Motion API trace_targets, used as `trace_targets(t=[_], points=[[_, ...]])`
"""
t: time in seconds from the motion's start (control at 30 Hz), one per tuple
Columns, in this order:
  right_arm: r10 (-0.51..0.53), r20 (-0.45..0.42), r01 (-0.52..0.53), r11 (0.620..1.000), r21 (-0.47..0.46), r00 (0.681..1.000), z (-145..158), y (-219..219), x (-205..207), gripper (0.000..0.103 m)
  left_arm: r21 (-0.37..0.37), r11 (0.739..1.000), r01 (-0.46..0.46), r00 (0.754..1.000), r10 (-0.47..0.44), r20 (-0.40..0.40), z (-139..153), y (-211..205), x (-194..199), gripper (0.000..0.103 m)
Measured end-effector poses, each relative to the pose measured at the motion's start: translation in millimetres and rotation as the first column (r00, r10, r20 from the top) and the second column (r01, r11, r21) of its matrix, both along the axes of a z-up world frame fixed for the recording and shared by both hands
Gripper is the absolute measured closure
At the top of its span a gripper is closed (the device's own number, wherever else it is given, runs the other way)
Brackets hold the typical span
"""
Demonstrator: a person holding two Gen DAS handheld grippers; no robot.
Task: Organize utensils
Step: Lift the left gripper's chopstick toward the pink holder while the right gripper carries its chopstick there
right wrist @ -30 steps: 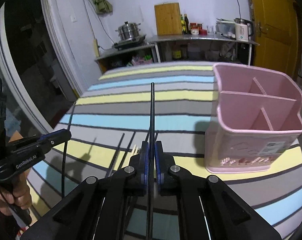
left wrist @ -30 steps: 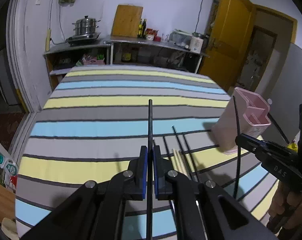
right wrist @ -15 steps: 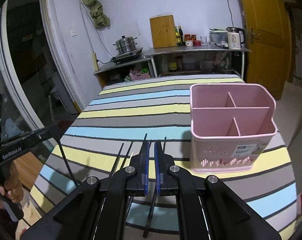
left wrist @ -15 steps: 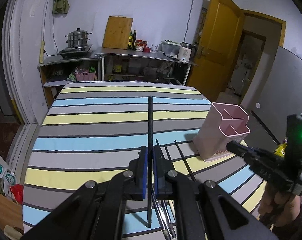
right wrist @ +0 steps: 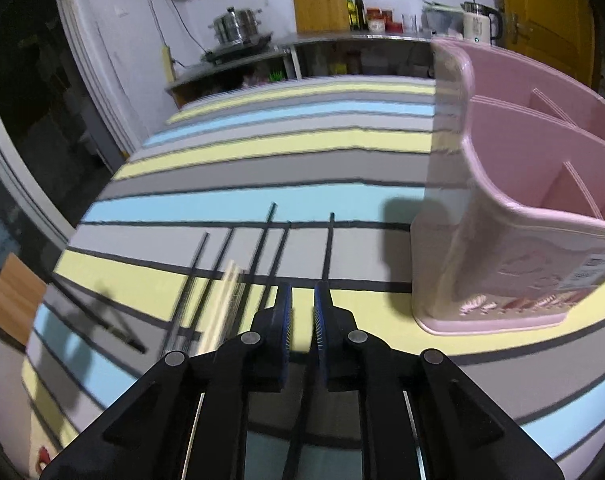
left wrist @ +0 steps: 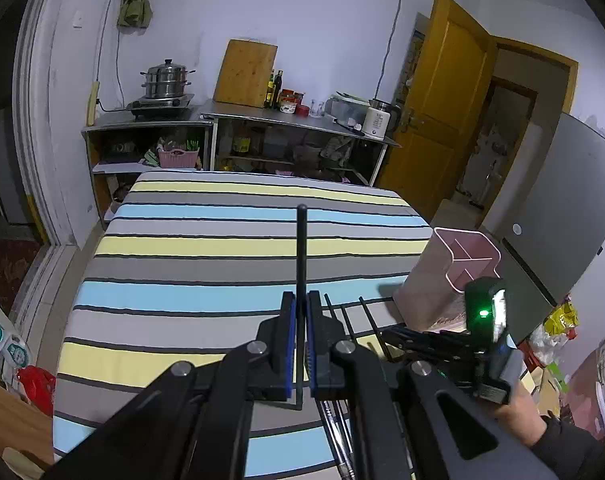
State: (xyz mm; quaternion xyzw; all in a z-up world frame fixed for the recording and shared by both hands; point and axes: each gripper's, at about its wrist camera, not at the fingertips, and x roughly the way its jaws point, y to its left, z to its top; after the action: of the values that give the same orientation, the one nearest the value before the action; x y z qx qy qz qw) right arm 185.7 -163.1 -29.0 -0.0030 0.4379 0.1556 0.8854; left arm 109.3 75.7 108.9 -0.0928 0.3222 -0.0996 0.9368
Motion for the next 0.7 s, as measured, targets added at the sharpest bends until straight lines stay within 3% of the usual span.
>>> trace_targets(t=[0.33,0.43,0.7], points=[[-0.014,-0.053,0.011,0.998,-0.064,0.999,-16.1,7.9,28.3,0.091,-0.011,1.0,0.008,1.0,-0.008,-0.006,-0.9,3.4,3.6,0.098],[-0.007,-0.067,0.003,0.998,-0.065,0.998,-13.8,8.6,33.9,0.096,-0.011,1.0,0.006,1.0,-0.006,-0.007,-0.8,3.6,3.5,0.098],[0.025,0.009,-0.025,1.0,-0.004,1.0,23.3,1.6,12.1,0.097,-0.002,1.0,0.011,1.0,-0.011,0.006,4.4,3.8,1.2,0.098]])
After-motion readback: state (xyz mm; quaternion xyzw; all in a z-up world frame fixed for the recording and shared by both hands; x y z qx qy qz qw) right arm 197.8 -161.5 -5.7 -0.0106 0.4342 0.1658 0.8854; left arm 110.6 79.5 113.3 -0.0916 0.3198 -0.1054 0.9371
